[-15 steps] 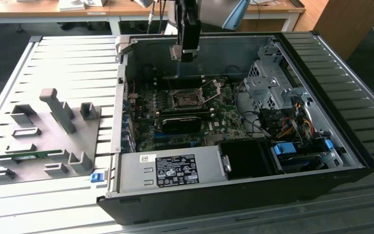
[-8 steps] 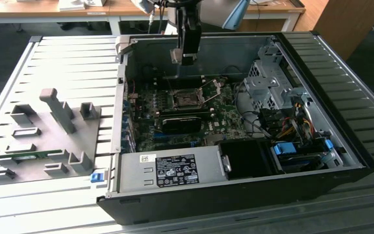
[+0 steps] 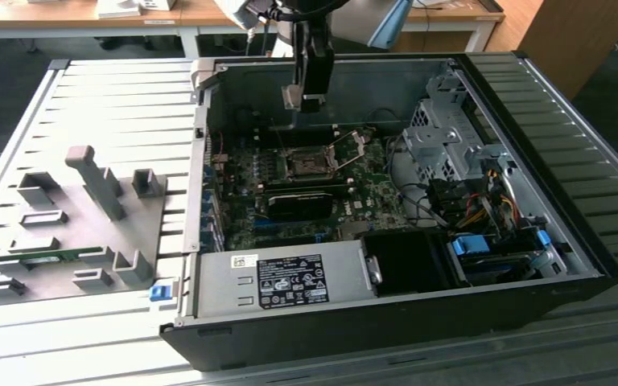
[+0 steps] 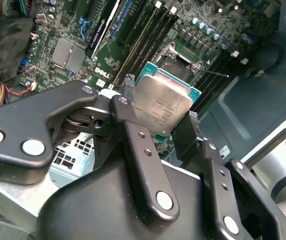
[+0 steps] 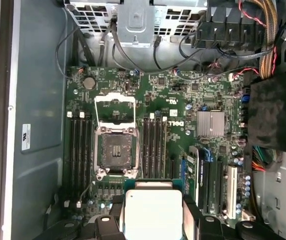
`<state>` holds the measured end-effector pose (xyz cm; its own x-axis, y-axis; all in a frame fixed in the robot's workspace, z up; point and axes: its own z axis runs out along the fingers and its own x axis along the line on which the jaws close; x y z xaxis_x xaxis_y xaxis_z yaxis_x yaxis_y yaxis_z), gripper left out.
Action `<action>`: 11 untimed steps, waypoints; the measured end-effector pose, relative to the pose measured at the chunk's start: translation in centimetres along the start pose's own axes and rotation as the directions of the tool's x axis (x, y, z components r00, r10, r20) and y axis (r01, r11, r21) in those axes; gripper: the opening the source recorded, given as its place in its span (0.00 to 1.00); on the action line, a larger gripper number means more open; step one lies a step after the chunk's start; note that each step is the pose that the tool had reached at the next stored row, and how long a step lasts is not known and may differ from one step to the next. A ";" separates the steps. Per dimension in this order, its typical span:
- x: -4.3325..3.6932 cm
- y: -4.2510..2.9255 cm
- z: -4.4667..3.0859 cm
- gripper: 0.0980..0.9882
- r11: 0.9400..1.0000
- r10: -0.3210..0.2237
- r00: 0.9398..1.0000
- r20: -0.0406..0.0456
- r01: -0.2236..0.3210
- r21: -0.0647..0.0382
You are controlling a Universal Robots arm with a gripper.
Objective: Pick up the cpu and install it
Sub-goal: 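Place the cpu into insertion slot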
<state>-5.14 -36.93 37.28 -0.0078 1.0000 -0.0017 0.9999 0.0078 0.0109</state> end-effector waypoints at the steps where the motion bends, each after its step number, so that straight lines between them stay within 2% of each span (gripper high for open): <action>1: 0.00 0.03 0.08 0.50 1.000 0.000 1.000 0.000 0.000 0.000; 11: 0.21 0.85 0.95 0.50 1.000 0.000 1.000 0.000 0.000 0.007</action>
<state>-4.29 -36.72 36.33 -0.0079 1.0000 -0.0016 1.0000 0.0079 0.0037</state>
